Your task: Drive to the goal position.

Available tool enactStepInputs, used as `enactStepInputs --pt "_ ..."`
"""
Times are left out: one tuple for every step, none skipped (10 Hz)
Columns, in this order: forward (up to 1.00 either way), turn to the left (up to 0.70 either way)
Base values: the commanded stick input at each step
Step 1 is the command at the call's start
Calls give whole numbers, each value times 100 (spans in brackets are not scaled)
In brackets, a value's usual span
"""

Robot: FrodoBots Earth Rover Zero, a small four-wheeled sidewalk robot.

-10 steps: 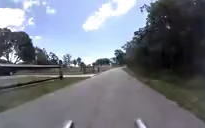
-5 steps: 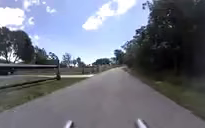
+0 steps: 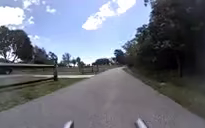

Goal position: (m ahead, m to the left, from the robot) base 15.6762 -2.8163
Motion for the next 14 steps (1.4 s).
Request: enactStepInputs --pt "50 0" --pt "50 0" --pt "50 0" --pt "50 0" --pt "50 0" --pt "50 0" --pt "50 0" --pt "50 0" --pt "50 0" --pt "50 0" --pt "50 0" --pt "50 0" --pt "50 0" --pt "50 0"
